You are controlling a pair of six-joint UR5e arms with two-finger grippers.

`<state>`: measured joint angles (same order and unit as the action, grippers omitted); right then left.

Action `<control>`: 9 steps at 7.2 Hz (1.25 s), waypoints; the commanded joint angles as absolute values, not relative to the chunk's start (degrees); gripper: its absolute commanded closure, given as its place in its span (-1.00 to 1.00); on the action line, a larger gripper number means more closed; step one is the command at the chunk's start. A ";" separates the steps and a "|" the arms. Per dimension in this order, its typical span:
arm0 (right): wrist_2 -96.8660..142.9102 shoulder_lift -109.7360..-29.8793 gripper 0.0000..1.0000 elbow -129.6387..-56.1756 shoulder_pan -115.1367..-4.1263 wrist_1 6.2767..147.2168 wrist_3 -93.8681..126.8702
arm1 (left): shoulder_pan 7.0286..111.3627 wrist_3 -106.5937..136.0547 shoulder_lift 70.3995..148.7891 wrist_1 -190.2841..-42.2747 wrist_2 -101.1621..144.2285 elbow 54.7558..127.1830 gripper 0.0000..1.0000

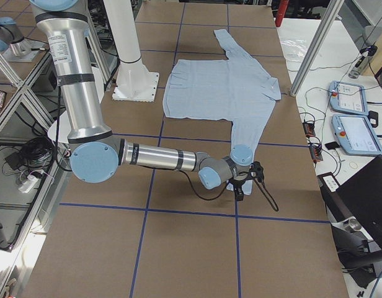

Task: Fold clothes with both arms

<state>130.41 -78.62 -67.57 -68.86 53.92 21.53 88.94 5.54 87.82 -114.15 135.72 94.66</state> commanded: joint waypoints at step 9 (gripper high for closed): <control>130.78 -78.22 0.21 -67.41 -67.41 54.05 21.36 | 89.03 5.54 87.80 -114.17 135.79 95.01 -1.00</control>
